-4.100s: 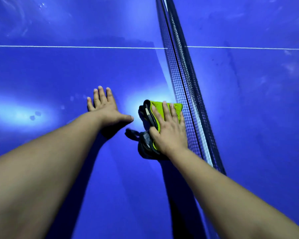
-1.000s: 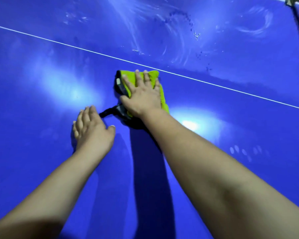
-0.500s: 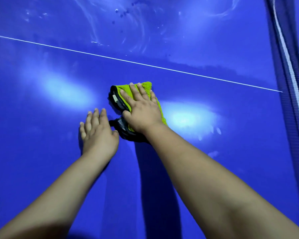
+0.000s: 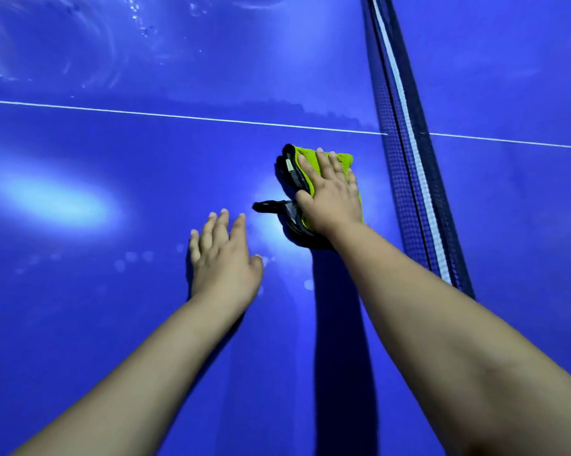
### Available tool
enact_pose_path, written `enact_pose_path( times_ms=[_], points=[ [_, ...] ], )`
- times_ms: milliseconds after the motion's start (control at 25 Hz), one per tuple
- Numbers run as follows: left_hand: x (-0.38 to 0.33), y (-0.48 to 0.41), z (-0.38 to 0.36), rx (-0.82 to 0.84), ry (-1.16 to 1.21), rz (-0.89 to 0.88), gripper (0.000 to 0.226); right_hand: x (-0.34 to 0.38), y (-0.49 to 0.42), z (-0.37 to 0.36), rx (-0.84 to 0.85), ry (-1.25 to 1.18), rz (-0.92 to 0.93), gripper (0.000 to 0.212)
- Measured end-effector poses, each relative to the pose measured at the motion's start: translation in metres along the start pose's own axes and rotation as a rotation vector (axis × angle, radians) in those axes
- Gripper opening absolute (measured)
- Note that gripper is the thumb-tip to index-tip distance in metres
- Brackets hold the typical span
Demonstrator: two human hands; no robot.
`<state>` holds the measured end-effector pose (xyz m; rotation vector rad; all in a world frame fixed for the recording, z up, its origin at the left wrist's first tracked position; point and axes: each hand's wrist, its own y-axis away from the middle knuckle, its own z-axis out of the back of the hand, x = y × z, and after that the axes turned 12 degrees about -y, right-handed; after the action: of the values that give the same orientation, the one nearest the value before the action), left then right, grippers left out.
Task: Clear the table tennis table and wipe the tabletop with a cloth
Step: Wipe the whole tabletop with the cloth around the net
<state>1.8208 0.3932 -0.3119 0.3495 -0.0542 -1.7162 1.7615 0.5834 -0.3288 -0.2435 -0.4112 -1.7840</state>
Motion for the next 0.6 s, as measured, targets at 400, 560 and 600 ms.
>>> enact_pose_path(
  times_ms=[400, 560, 600],
  points=[
    [0.008, 0.04, 0.006, 0.02, 0.007, -0.116, 0.064, -0.056, 0.084, 0.022, -0.109, -0.078, -0.385, 0.066],
    [0.083, 0.057, 0.018, 0.03, -0.006, -0.078, 0.064, 0.01, 0.115, -0.011, -0.125, 0.027, -0.42, 0.068],
    [0.105, 0.062, 0.021, 0.032, -0.005, -0.06, 0.064, 0.035, 0.119, -0.023, -0.111, 0.042, -0.396, 0.069]
  ],
)
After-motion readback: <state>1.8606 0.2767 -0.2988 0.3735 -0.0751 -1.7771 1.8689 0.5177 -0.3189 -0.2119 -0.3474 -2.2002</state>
